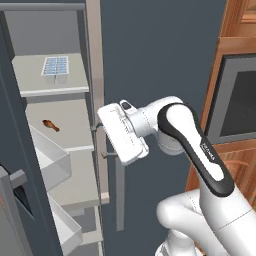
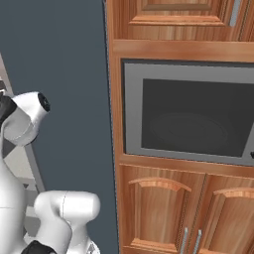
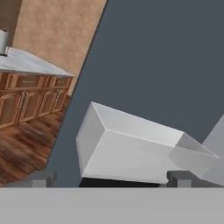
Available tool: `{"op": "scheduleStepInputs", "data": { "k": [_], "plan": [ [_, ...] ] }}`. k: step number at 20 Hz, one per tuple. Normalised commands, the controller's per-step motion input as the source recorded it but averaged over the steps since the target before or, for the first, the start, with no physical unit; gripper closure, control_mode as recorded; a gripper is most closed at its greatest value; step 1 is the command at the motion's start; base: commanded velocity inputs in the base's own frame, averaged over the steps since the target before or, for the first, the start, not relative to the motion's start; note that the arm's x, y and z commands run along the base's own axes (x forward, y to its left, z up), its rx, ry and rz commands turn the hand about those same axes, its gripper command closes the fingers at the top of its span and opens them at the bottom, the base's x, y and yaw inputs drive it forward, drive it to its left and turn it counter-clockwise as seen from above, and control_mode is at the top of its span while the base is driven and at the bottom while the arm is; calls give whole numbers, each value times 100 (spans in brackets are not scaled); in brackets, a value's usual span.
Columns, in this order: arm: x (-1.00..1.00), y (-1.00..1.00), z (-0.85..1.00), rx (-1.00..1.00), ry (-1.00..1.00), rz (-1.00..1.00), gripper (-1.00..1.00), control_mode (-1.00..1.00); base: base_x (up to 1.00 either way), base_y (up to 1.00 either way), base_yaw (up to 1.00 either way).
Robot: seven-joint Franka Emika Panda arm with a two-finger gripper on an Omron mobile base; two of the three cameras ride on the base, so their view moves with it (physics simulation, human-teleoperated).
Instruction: Open the freezer door, pick up the ice cube tray from the freezer, and place it on the dining counter.
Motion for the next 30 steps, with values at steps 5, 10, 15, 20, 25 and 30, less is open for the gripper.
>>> {"op": "scheduleStepInputs", "data": {
  "k": [5,10,15,20,25,30],
  "plan": [
    [48,73,0,1,3,0,-100,-100,0,0,0],
    [53,74,-10,0,6,2,-100,-100,0,0,0],
    [46,73,-7,0,9,2,-100,-100,0,0,0],
    [32,79,-1,1,12,1,-100,-100,0,0,0],
    [1,85,0,0,5,0,-100,-100,0,0,0],
    [0,64,0,0,2,0,-100,-100,0,0,0]
  ]
}}
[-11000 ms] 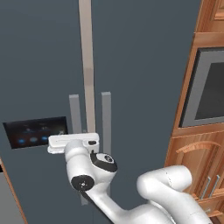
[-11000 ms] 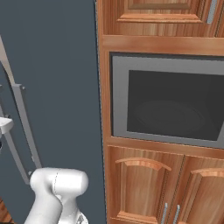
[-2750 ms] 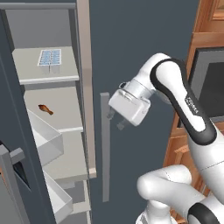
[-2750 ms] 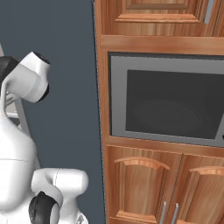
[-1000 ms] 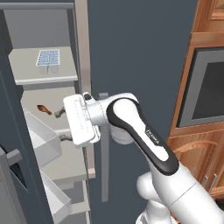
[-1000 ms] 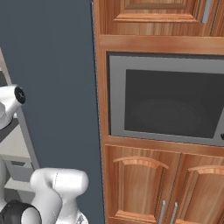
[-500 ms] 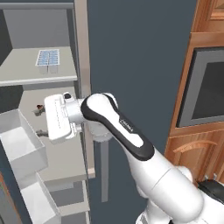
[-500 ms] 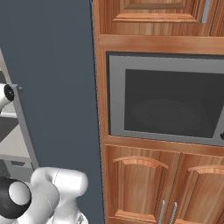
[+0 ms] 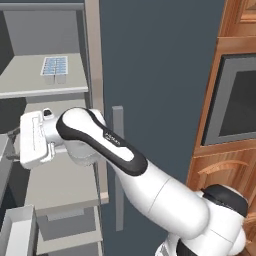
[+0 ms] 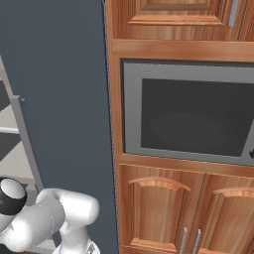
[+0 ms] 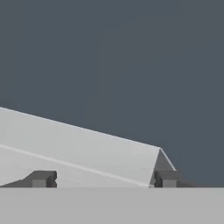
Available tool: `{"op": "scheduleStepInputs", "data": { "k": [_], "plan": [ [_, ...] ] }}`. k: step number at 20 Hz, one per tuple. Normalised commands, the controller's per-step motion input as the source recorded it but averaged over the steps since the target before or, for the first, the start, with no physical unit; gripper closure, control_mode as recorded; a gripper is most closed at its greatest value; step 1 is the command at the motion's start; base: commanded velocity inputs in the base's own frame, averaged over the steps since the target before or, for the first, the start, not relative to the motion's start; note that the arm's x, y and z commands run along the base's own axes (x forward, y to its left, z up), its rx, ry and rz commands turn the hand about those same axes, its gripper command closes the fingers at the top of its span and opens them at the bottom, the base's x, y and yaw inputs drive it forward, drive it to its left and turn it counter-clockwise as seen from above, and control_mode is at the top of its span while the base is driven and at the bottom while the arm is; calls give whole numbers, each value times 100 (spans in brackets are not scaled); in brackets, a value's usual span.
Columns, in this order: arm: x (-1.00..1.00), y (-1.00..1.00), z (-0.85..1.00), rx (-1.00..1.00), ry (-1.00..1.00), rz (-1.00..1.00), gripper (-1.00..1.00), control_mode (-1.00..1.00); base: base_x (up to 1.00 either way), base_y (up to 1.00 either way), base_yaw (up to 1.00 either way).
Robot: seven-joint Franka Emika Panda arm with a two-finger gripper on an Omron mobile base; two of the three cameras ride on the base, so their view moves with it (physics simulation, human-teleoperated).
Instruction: Open the freezer door, pick up the ice cube tray from the freezer, and place it on the dining counter.
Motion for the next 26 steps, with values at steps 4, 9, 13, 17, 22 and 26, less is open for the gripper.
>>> {"op": "scheduleStepInputs", "data": {
  "k": [4,9,13,17,22,26],
  "plan": [
    [0,20,0,0,0,0,-100,-100,0,0,0],
    [-51,-38,6,0,0,0,-100,-100,0,0,0],
    [-82,-100,15,0,0,-4,-100,-100,0,0,0],
    [-47,-100,22,0,2,-11,-100,-100,0,0,0],
    [-5,-100,31,2,17,-26,-100,-100,0,0,0],
    [0,-100,5,1,16,-46,-100,-100,0,0,0]
  ]
}}
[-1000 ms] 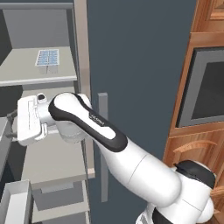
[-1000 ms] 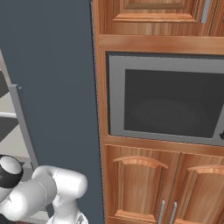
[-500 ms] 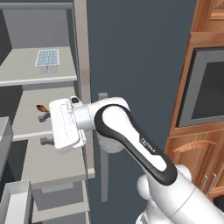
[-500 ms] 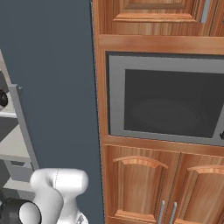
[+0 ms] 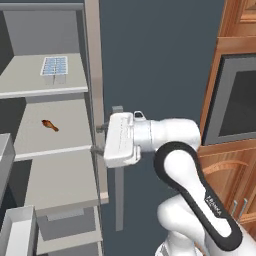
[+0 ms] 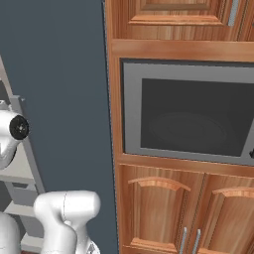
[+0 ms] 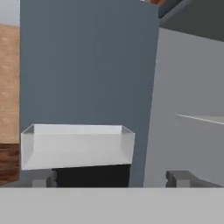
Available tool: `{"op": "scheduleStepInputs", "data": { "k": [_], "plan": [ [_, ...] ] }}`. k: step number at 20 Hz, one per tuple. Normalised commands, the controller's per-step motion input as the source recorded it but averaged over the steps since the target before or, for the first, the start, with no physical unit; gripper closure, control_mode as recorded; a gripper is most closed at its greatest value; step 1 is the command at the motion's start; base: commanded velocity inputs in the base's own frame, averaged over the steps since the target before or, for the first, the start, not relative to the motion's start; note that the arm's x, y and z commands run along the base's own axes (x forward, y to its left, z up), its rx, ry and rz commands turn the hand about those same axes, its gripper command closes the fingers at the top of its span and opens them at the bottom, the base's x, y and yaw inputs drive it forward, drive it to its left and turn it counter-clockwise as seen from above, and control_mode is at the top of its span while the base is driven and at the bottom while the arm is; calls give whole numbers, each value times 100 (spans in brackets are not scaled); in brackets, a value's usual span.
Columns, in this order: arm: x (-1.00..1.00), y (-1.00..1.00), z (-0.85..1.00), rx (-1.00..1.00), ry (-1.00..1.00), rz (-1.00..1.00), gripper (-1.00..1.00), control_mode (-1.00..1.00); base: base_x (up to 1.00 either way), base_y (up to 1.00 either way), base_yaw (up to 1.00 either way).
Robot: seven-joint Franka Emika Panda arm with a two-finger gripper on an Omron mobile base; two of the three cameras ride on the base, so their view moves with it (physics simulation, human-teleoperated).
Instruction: Open the freezer door, pick up the ice cube tray from the freezer, and place it on the dining counter.
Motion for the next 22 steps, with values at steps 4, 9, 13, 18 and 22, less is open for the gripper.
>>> {"op": "scheduleStepInputs", "data": {
  "k": [4,9,13,18,22],
  "plan": [
    [0,-100,10,4,26,-49,-100,-100,0,0,0],
    [0,-100,21,9,37,-45,-100,-100,0,0,0],
    [0,-100,24,11,45,-40,-100,-100,0,0,0],
    [-3,-89,-2,1,28,-34,-100,-100,0,0,0],
    [-2,-64,-10,-14,10,-23,-100,-100,0,0,0]
  ]
}}
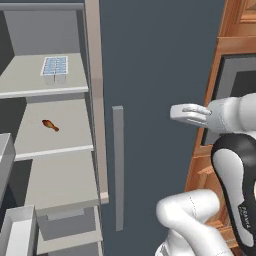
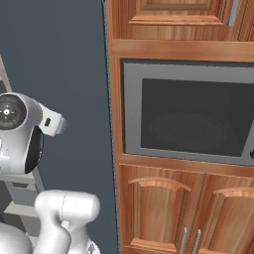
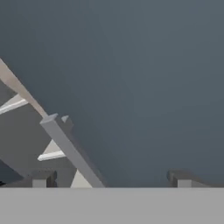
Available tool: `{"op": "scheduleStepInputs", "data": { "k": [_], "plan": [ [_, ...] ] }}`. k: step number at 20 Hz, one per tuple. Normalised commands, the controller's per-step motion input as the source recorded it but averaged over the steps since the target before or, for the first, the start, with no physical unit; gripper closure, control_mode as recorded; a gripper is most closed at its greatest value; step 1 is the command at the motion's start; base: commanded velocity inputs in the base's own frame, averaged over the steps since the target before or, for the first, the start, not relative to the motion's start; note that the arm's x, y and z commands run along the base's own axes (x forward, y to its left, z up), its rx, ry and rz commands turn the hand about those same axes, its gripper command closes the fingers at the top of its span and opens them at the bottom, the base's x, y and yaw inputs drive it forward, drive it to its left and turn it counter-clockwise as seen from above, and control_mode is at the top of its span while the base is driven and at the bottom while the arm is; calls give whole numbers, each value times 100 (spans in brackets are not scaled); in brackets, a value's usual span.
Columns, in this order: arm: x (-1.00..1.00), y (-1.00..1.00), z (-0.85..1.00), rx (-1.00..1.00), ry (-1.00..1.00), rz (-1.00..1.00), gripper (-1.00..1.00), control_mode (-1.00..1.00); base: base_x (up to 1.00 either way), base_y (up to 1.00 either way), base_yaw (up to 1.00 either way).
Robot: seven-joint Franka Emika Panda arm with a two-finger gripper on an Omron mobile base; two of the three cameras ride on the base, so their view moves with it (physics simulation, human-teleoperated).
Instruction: Open the freezer door, pick up the ice cube tray from the freezer, and place it on the dining counter.
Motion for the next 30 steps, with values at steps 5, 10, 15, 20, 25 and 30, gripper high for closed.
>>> {"op": "scheduleStepInputs", "data": {
  "k": [5,10,15,20,25,30],
  "plan": [
    [0,-35,-1,-20,7,-16,-100,-100,0,0,0],
    [-5,-7,0,-11,6,-1,-100,-100,0,0,0],
    [-32,-11,0,-2,6,0,-100,-100,0,0,0],
    [-37,-7,0,-17,2,2,-100,-100,0,0,0],
    [-24,-3,0,-9,3,1,-100,-100,0,0,0],
    [-13,-2,0,-6,0,3,-100,-100,0,0,0]
  ]
}}
